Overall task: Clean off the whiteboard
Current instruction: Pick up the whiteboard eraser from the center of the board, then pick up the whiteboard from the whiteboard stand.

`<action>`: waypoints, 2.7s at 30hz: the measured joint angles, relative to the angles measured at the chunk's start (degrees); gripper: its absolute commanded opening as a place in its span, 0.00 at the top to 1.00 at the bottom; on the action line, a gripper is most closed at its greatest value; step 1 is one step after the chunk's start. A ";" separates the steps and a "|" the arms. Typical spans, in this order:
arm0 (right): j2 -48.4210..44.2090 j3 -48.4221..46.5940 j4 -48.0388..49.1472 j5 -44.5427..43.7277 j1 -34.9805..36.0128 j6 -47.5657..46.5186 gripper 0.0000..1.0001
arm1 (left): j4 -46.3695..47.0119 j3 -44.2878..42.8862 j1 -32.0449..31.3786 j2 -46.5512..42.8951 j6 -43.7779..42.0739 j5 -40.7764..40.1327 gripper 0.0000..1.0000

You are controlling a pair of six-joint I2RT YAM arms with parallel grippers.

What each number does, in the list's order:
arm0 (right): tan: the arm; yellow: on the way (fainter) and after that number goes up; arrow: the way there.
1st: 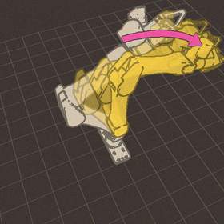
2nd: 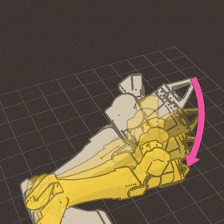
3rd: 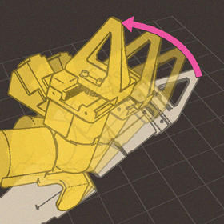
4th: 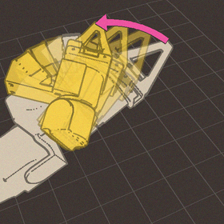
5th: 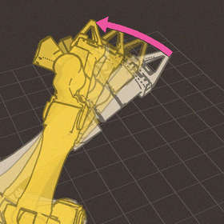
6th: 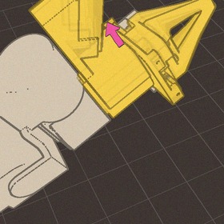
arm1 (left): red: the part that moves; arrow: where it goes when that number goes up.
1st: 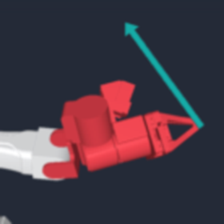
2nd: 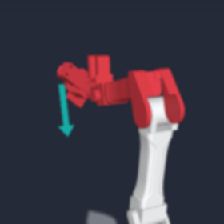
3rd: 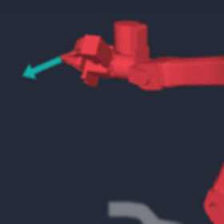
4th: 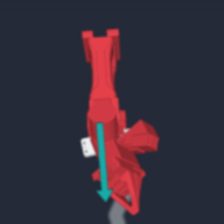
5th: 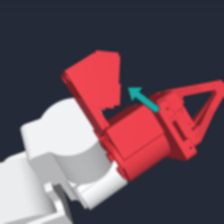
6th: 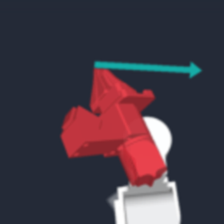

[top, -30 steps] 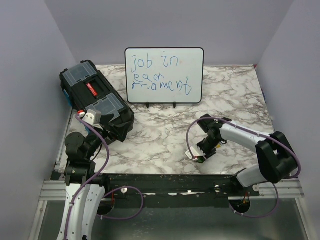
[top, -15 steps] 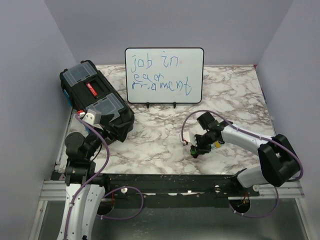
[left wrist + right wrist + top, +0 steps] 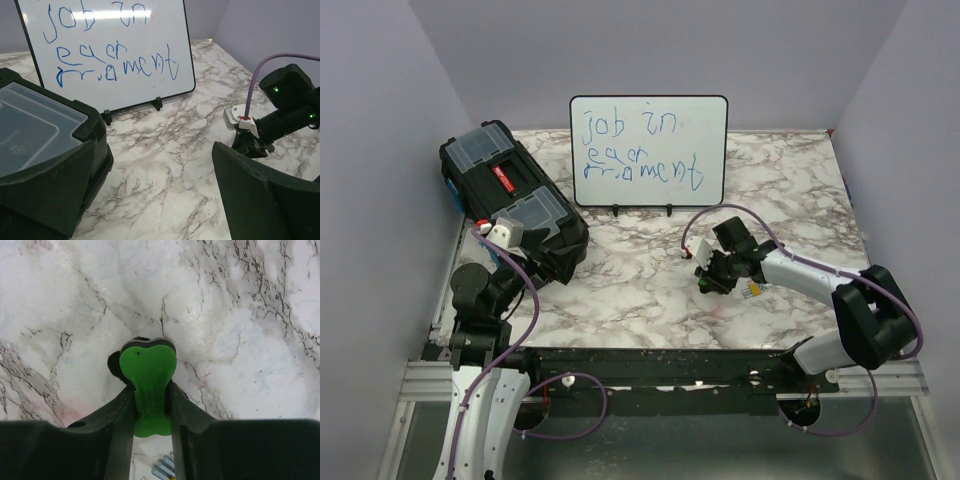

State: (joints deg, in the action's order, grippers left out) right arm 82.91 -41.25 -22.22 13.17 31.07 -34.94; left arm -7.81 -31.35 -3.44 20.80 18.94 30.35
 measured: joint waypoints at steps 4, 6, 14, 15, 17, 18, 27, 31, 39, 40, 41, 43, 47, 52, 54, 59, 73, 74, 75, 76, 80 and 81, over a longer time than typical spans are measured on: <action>0.24 -0.22 0.22 0.15 0.00 1.70 0.56 | 0.00 0.00 0.00 0.00 -0.02 0.00 0.01; 0.28 -0.37 -0.09 0.48 0.00 2.54 0.56 | 0.02 0.00 0.00 0.04 0.00 0.00 0.01; 1.75 -1.88 -1.73 2.60 -0.26 5.14 0.61 | 0.00 0.00 0.00 0.15 -0.02 0.00 0.01; 1.81 -1.97 -1.81 2.69 -0.46 5.40 0.62 | 0.00 0.00 0.00 0.15 -0.02 0.00 0.01; 1.86 -2.27 -2.05 3.15 -0.94 5.97 0.66 | 0.00 0.00 0.00 0.15 0.00 0.00 0.01; 1.86 -2.45 -2.16 3.43 -1.18 6.27 0.69 | 0.00 0.00 0.00 0.15 0.00 0.00 0.01; 1.92 -2.75 -2.36 4.52 -1.95 7.08 0.75 | 0.00 0.00 0.00 0.15 0.00 0.00 0.01; 2.38 -2.75 -2.29 4.70 -1.95 7.04 0.79 | 0.00 0.00 0.00 0.17 0.00 0.04 0.01; 2.23 -4.00 -2.56 7.17 -2.71 7.96 1.00 | 0.50 0.00 -0.02 0.70 1.05 0.48 0.01; 2.01 -4.55 -2.89 8.15 -3.21 8.22 0.99 | 0.90 -0.02 0.00 0.94 1.46 0.63 0.01; 1.75 -5.29 -3.10 9.55 -3.67 8.59 0.99 | 1.09 -0.13 0.00 1.38 1.99 0.83 0.01; 1.07 -6.80 -3.26 12.07 -6.34 9.38 0.99 | 0.98 -1.64 0.00 3.76 3.50 1.66 0.01; -0.44 -9.60 -3.04 17.79 -9.88 10.88 1.00 | -0.70 -10.40 -0.02 12.76 6.14 3.48 0.01; -1.07 -10.25 -3.37 23.34 -10.43 11.43 0.99 | -1.77 -24.65 -0.04 26.71 8.57 5.70 0.01; -1.14 -10.25 -3.63 25.16 -10.47 11.56 0.99 | -3.23 -30.93 -0.07 33.20 8.59 5.53 0.01; -2.19 -10.25 -4.28 28.00 -10.88 12.00 0.99 | -11.37 -56.28 -0.11 56.78 5.05 -0.66 0.01; -5.75 -10.23 -4.42 30.99 -14.34 12.48 0.99 | -16.61 -88.04 1.99 94.55 3.26 -1.81 0.02; -5.75 -10.23 -4.42 31.08 -14.49 12.48 0.99 | -16.06 -87.82 2.16 94.77 3.65 -1.73 0.02; -5.75 -10.23 -4.42 31.12 -14.67 12.48 0.99 | -15.26 -87.60 2.38 95.21 4.31 -1.70 0.01; -5.75 -10.23 -4.42 31.17 -14.71 12.48 0.99 | -14.38 -87.47 2.56 95.62 5.03 -1.70 0.02; -5.75 -10.23 -4.42 31.43 -15.28 12.48 0.99 | -11.63 -87.43 2.97 97.04 7.85 -2.38 0.01; -5.75 -10.23 -4.42 31.50 -15.43 12.48 0.99 | -11.15 -87.43 2.95 97.39 8.39 -2.82 0.02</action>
State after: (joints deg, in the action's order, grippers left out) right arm 77.17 -51.48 -26.63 44.66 15.64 -22.46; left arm -18.96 -118.78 -0.49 118.19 27.33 27.53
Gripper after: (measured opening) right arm 0.229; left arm 0.985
